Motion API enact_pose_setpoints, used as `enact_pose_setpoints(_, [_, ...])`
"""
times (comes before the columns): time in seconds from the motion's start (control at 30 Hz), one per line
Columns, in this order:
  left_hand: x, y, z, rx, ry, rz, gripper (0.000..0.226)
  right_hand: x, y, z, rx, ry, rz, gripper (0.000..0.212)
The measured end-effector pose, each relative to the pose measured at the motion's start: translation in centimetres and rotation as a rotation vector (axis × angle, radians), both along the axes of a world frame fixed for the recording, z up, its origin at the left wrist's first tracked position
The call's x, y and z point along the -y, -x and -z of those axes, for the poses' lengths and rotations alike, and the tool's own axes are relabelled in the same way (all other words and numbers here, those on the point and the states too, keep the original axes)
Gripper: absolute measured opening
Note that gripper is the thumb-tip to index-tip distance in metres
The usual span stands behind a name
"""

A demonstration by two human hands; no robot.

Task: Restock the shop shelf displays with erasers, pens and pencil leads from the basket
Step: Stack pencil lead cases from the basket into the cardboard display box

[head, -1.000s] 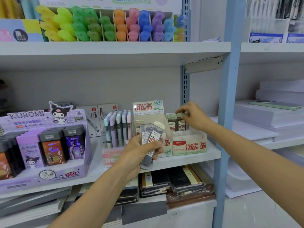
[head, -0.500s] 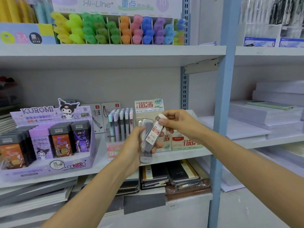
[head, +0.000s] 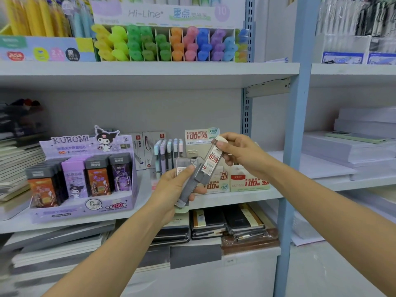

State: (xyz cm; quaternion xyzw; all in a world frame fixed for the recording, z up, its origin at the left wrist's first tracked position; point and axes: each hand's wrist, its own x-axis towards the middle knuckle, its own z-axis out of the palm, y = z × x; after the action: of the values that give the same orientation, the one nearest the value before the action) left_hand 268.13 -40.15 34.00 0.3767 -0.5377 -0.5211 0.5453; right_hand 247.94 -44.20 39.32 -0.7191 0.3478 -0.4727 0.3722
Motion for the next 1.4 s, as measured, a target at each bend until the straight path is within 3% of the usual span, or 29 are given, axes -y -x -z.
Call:
enact_pose_setpoints(0.13, [-0.2,-1.0,-0.3,-0.076,-0.042,-0.068,0.025,1.0,0.8,-1.2,0.126,0.116,0.215,0.014])
enact_pose_setpoints(0.23, [-0.2,-1.9,-0.5,-0.134,-0.052,-0.115,0.013,2.3,1.1,-2.1,0.079,0.216,0.353,0.012])
enact_pose_setpoints(0.47, [0.9,-3.7,-0.5,-0.086,-0.006,-0.115,0.01,4.6,-1.9,-1.4,-0.167,0.269,0.276,0.017])
enact_pose_setpoints(0.67, [1.7,-4.7,-0.4,-0.086,0.008,-0.087,0.012,7.1,-4.4,-0.4,-0.356,0.386,0.333,0.016])
enact_pose_setpoints(0.87, [2.2,-5.5,-0.6,-0.104,0.0,-0.048,0.026,8.6,-5.7,0.9,-0.419,0.283,0.262,0.027])
enact_pose_setpoints(0.97, [2.4,-5.7,-0.5,-0.113,0.0,-0.052,0.031,8.8,-5.8,1.7,-0.469,0.268,0.272,0.021])
enact_pose_setpoints(1.1, [2.3,-5.7,-0.4,-0.112,-0.001,-0.051,0.031,7.9,-5.7,1.4,-0.333,0.369,0.338,0.014])
enact_pose_setpoints(1.23, [1.8,-5.0,-0.4,-0.072,0.005,-0.041,0.029,5.2,-5.4,0.6,-0.073,0.246,0.062,0.02])
enact_pose_setpoints(1.33, [1.3,-4.1,-0.7,-0.037,0.011,-0.023,0.023,3.4,-5.4,0.7,-0.113,0.144,-0.174,0.029])
enact_pose_setpoints(1.4, [1.0,-3.5,-1.0,-0.039,-0.022,-0.028,0.027,2.7,-5.2,0.9,-0.078,0.141,-0.188,0.026])
